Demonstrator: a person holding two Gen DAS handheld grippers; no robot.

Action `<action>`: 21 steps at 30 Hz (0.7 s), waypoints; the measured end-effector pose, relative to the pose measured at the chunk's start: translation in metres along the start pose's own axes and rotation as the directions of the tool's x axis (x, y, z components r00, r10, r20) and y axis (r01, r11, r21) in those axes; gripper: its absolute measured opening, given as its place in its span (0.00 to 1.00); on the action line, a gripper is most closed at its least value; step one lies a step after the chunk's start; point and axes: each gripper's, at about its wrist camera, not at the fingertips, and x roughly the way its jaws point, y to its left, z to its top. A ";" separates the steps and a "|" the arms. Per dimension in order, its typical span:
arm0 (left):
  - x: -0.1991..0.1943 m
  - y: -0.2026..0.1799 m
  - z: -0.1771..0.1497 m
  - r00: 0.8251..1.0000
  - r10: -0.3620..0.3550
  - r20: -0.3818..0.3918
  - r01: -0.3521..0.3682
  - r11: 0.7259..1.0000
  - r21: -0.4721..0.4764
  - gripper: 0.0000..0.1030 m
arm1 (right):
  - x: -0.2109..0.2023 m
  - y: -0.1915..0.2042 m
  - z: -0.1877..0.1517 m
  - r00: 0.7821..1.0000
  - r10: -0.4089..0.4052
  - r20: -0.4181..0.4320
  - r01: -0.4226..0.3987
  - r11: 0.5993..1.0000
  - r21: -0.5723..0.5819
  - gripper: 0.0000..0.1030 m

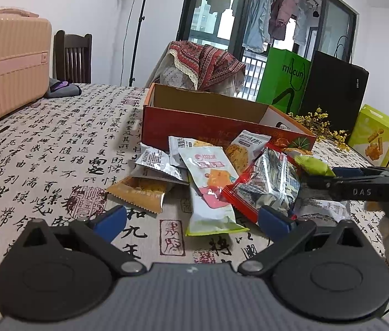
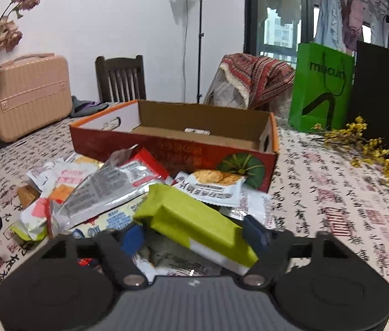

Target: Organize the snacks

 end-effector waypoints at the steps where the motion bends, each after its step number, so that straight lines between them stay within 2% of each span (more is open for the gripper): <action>1: 0.000 0.000 0.000 1.000 0.000 0.001 0.000 1.000 -0.001 1.00 | -0.002 -0.002 0.001 1.000 -0.003 0.002 0.003 1.000 0.009 0.59; 7: 0.000 0.000 0.000 1.000 0.003 -0.002 -0.003 1.000 -0.003 1.00 | -0.021 -0.014 0.007 0.998 -0.013 0.065 0.008 0.998 0.062 0.39; 10: -0.001 0.000 0.000 1.000 0.003 -0.003 -0.003 1.000 -0.004 1.00 | -0.031 -0.017 0.012 0.995 -0.032 0.094 0.025 0.997 0.074 0.33; 15: -0.001 0.001 0.000 1.000 0.005 -0.005 -0.005 1.000 -0.007 1.00 | -0.047 -0.026 0.018 0.991 -0.052 0.124 0.036 0.991 0.127 0.25; 21: 0.001 0.002 -0.001 1.000 0.002 -0.015 -0.003 1.000 -0.017 1.00 | -0.049 -0.043 0.023 0.996 0.000 0.091 -0.019 0.977 0.213 0.22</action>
